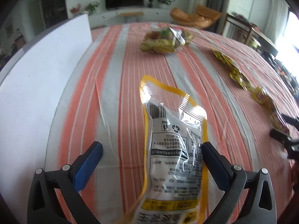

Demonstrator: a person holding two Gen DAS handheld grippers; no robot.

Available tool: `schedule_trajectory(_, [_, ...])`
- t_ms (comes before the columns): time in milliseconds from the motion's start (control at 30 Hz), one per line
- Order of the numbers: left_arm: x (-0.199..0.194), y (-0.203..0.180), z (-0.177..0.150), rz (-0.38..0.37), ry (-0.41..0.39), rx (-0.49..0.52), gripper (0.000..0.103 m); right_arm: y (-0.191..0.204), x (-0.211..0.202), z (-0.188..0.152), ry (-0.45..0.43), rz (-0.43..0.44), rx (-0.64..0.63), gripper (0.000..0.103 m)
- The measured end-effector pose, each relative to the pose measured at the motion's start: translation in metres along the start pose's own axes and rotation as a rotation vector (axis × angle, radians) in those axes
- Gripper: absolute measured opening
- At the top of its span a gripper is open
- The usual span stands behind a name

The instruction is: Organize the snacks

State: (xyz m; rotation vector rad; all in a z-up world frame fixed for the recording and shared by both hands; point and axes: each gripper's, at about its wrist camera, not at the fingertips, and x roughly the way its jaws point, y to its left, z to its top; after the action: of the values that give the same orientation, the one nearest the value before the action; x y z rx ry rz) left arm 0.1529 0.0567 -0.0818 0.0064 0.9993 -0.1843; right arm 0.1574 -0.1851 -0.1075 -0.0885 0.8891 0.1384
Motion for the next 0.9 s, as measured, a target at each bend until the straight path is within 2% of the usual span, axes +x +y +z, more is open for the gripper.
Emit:
schedule_trajectory(67, [-0.009,0.011,-0.005,-0.047,0.021,-0.042,0.103,0.0,0.0,0.0,-0.001,0.0,0.001,0.099])
schedule_trajectory(167, [-0.024,0.033,-0.019,-0.127,0.005,-0.15,0.103,0.0,0.0,0.0,0.0,-0.002,0.003,0.099])
schedule_trajectory(233, [-0.027,0.035,-0.024,-0.124,0.017,-0.143,0.103,-0.001,-0.001,0.0,0.0,-0.004,0.006,0.099])
schedule_trajectory(333, [-0.024,0.021,-0.022,-0.096,0.032,-0.053,0.103,-0.001,0.0,0.001,0.0,-0.005,0.01,0.099])
schedule_trajectory(400, [-0.021,0.003,-0.019,-0.085,0.042,0.048,0.103,-0.001,0.0,0.001,-0.001,-0.007,0.012,0.099])
schedule_trajectory(500, [-0.011,-0.029,-0.019,-0.011,0.085,0.294,0.103,-0.002,0.0,0.001,0.0,-0.009,0.017,0.099])
schedule_trajectory(533, [-0.015,-0.031,-0.018,-0.011,0.06,0.324,0.103,-0.003,0.0,0.001,0.002,-0.004,0.017,0.1])
schedule_trajectory(600, [-0.015,-0.032,-0.019,-0.015,0.085,0.353,0.102,-0.003,0.001,0.002,0.016,0.002,0.008,0.101])
schedule_trajectory(633, [-0.016,-0.029,-0.02,-0.018,0.08,0.335,0.095,-0.003,0.001,0.003,0.034,0.002,0.008,0.101])
schedule_trajectory(667, [-0.019,-0.022,-0.021,-0.022,0.059,0.295,0.078,-0.003,0.002,0.006,0.081,0.004,0.012,0.1])
schedule_trajectory(700, [-0.022,-0.017,-0.023,-0.039,0.048,0.257,0.07,-0.003,0.002,0.009,0.121,0.009,0.013,0.099])
schedule_trajectory(733, [-0.025,-0.01,-0.024,-0.082,0.046,0.194,0.069,-0.003,0.001,0.011,0.148,0.019,0.015,0.093])
schedule_trajectory(767, [-0.028,-0.004,-0.027,-0.093,0.021,0.154,0.067,-0.002,-0.001,0.012,0.162,-0.004,0.008,0.059])
schedule_trajectory(800, [-0.029,-0.001,-0.03,-0.094,0.008,0.137,0.066,-0.002,-0.006,0.014,0.154,-0.02,0.003,0.045])
schedule_trajectory(900, [-0.038,0.005,-0.039,-0.167,-0.016,0.038,0.064,-0.015,-0.011,0.016,0.189,0.061,0.125,0.043])
